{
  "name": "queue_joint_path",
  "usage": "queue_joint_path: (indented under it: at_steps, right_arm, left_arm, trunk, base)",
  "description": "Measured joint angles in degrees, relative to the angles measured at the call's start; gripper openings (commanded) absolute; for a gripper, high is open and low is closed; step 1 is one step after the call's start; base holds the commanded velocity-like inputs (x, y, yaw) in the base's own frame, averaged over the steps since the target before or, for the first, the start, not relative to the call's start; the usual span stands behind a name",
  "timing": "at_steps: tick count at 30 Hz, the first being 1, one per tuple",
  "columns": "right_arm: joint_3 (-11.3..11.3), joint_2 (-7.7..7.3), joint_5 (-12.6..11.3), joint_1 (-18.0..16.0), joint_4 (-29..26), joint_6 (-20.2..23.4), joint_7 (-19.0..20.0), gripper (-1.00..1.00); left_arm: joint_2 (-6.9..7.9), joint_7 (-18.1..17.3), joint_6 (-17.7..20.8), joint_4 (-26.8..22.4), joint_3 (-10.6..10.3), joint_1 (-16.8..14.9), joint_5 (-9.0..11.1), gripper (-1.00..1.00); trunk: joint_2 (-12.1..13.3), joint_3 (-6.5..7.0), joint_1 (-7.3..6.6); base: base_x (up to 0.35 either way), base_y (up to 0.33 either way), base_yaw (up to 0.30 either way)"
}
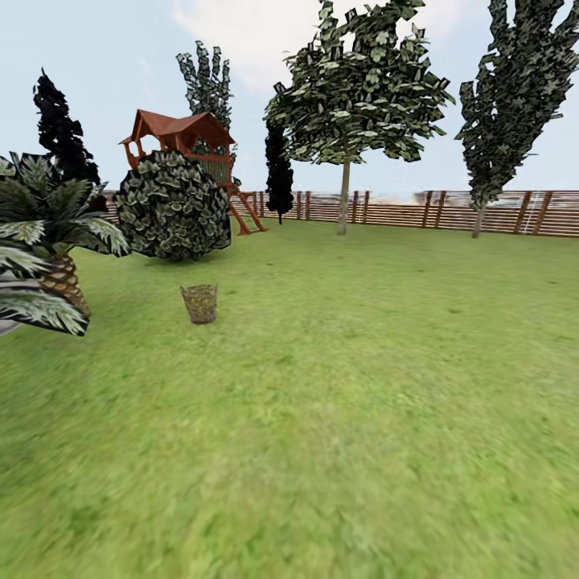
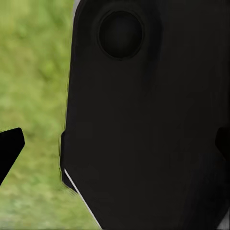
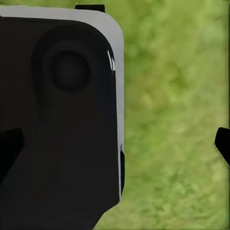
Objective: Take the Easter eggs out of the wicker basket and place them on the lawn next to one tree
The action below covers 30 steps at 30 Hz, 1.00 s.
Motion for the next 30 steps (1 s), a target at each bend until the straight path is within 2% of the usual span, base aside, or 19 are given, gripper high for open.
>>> queue_joint_path:
  at_steps: [4,13,16,23,25,26,27,28,29,30]
  right_arm:
    - [0.0,0.06,0.1,0.0,-0.2,-0.1,-0.1,1.0]
    - [-0.2,0.08,-0.1,0.0,-0.7,0.2,-0.2,1.0]
    - [-0.1,-0.47,-0.2,0.0,-0.3,0.2,-0.3,1.0]
    - [0.0,-0.03,0.0,0.0,0.0,0.5,-0.3,1.0]
    - [0.0,-0.02,0.2,0.0,-0.5,0.8,-0.3,1.0]
    - [0.0,-0.14,0.3,-0.2,-2.1,1.1,-0.3,1.0]
    - [0.0,-0.5,0.7,-0.6,-7.6,3.0,-0.5,1.0]
    - [0.0,-0.78,1.2,-0.8,-15.2,7.2,-0.8,1.0]
    - [-0.2,-1.74,1.5,-0.8,-23.7,19.9,-1.2,1.0]
    - [-0.3,-2.46,1.5,-0.9,-35.5,29.2,-1.4,1.0]
  left_arm:
    - [0.23,-0.1,0.1,0.3,-0.2,0.0,1.3,1.0]
    - [0.5,0.0,0.1,0.3,-0.3,0.0,1.5,1.0]
    - [0.46,0.0,0.1,0.3,-0.3,0.0,1.4,1.0]
    - [0.17,0.2,0.2,-0.2,-0.1,0.0,1.8,1.0]
    - [0.03,0.1,0.8,-2.2,-0.1,0.0,1.8,1.0]
    - [0.04,0.2,2.5,-4.9,-0.1,-0.1,1.9,1.0]
    - [0.23,0.2,8.7,-10.9,-0.1,-0.2,2.1,1.0]
    - [0.43,0.3,15.5,-16.7,0.0,-0.3,2.3,1.0]
    - [0.96,0.5,28.1,-23.8,0.9,-0.3,3.0,1.0]
    - [1.32,0.6,35.7,-33.7,2.2,-0.6,3.8,1.0]
  trunk:
    - [0.0,0.0,0.02]
    - [0.0,0.0,0.03]
    - [0.0,0.0,0.03]
    - [0.0,0.0,0.03]
    - [0.0,0.0,0.03]
    - [0.0,0.01,0.03]
    - [0.0,0.02,0.03]
    - [0.0,0.03,0.03]
    - [0.0,0.0,0.03]
    - [0.0,0.04,0.03]
  base:
    - [0.132,-0.02,0.0]
    - [0.006,-0.001,0.0]
    - [0.0,0.0,0.0]
    - [0.0,0.0,0.0]
    - [0.0,0.0,0.0]
    - [0.0,0.0,0.0]
    - [0.0,0.0,0.0]
    - [0.0,0.0,0.0]
    - [0.0,0.0,0.0]
    - [0.0,0.0,0.0]
